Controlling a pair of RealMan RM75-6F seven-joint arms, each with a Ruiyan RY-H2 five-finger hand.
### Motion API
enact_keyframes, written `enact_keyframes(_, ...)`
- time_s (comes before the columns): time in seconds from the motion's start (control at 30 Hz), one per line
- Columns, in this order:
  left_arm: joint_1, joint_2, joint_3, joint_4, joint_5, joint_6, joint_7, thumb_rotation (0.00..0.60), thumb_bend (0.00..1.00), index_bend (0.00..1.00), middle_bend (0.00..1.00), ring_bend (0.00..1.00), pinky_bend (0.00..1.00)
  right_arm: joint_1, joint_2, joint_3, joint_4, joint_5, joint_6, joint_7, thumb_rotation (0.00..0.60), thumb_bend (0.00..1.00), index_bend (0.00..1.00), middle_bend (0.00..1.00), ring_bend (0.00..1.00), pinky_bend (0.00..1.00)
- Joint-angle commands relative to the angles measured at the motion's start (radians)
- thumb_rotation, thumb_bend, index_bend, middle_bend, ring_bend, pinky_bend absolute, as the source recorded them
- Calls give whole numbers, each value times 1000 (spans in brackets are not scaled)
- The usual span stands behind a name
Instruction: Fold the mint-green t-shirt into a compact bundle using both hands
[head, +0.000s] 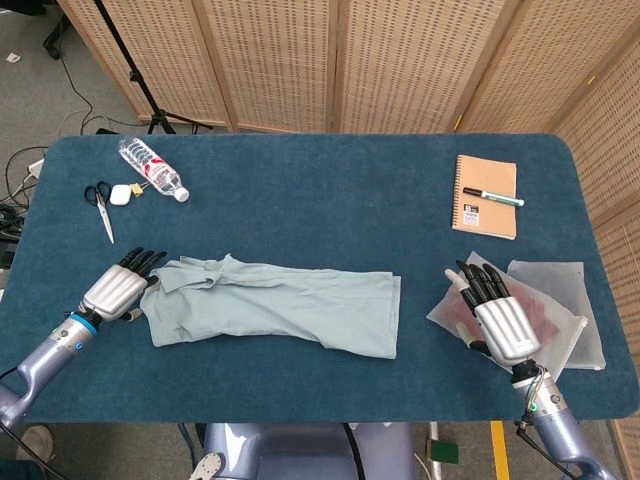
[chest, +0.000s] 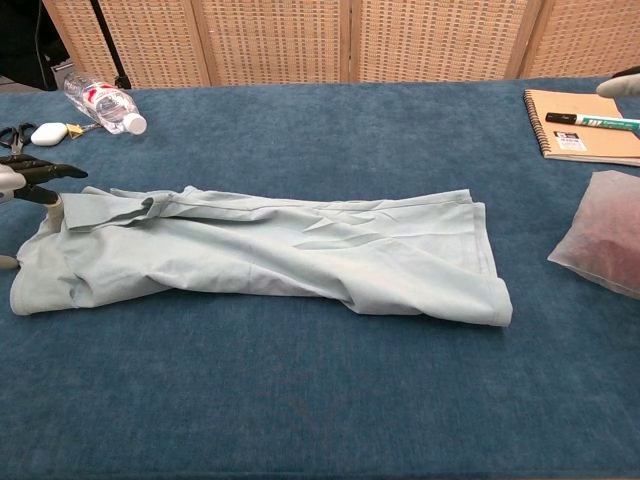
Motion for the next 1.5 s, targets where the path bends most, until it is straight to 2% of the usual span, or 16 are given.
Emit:
enact_keyframes(0.03,-4,-7,-3,-1,-1,1,6,600,210,420,0,0,0,0,0,0,-1,-2,0,0,600,414,0,0,0,0)
enact_keyframes(0.17,-13,-18,-8,-4,-3,-6,24,600,240,420,0,0,0,-1,1,0,-1,-3,0,0,600,414,0,0,0,0)
enact_keyframes(0.73,-43,-27,-26,-49,-25,-50,102,600,260,420,0,0,0,-4,8,3,-5,-6,2,12,600,414,0,0,0,0)
enact_keyframes(0.9,-45,-32,-29,-51,-32,-57,107,600,324,425,0,0,0,-4,9,2,-6,-8,2,15,600,414,0,0,0,0)
enact_keyframes(1.13,-47,-45,-38,-43,-39,-44,90,600,481,506,0,0,0,-5,12,1,-9,-12,2,21,600,414,0,0,0,0)
enact_keyframes(1.43,-49,-53,-39,-34,-43,-45,91,600,511,552,0,0,0,-5,13,0,-10,-13,-1,20,600,414,0,0,0,0)
enact_keyframes(1.5,-48,-55,-38,-31,-44,-46,91,600,544,565,0,0,0,-5,13,0,-10,-14,-1,21,600,414,0,0,0,0)
